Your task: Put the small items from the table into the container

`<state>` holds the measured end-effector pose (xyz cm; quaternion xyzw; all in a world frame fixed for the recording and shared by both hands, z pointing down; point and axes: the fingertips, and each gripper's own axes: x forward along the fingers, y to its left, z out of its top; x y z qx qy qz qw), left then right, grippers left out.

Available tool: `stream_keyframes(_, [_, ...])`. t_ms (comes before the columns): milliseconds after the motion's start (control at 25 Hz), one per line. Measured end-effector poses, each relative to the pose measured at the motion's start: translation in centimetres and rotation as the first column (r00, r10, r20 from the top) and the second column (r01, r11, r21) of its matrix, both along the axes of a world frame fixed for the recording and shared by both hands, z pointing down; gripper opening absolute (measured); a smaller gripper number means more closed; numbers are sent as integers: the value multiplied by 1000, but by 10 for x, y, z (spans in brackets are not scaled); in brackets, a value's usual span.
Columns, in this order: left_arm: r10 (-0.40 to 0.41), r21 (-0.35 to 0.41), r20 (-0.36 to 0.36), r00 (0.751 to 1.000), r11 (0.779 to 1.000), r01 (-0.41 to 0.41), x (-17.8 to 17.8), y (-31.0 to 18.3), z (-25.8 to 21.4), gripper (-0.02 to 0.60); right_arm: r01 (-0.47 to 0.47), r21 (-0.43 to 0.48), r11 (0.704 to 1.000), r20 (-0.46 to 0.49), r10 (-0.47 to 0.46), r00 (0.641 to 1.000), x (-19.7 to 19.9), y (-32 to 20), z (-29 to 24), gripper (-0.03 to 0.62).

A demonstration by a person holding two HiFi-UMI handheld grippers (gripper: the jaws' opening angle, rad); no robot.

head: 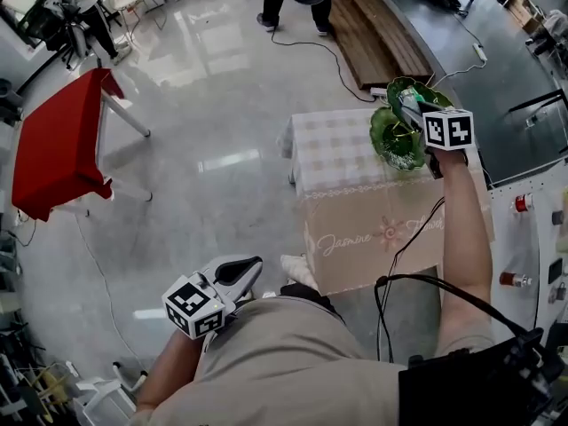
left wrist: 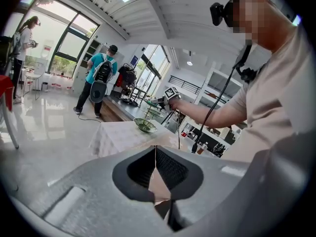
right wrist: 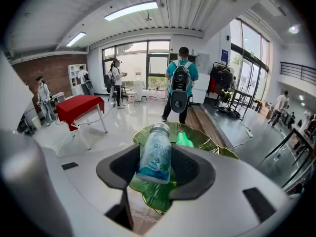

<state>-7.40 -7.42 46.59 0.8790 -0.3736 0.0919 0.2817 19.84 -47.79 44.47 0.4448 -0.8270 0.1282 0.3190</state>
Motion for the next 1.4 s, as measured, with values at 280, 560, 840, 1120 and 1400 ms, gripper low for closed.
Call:
stream_keyframes(280, [4, 1, 0, 1000, 1000, -4, 1, -1, 1, 9, 4, 14, 1000, 12, -4, 1000, 1, -2, 2, 206])
stream_keyframes(560, [41, 8, -3, 999, 999, -41, 2, 2, -3, 9, -18, 69, 997, 60, 14, 998, 7, 13, -22, 206])
stream_keyframes(840, [105, 19, -10, 994, 994, -104, -2, 16, -5, 9, -82, 136, 987, 116, 67, 991, 20, 54, -43, 199])
stream_keyframes(1120, [188, 47, -14, 982, 981, -187, -13, 39, -10, 9, -159, 154, 975, 175, 131, 976, 18, 152, -37, 110])
stream_keyframes(1400, [298, 72, -20, 954, 953, -296, -19, 71, -17, 9, -232, 94, 968, 238, 204, 950, -10, 283, 4, 52])
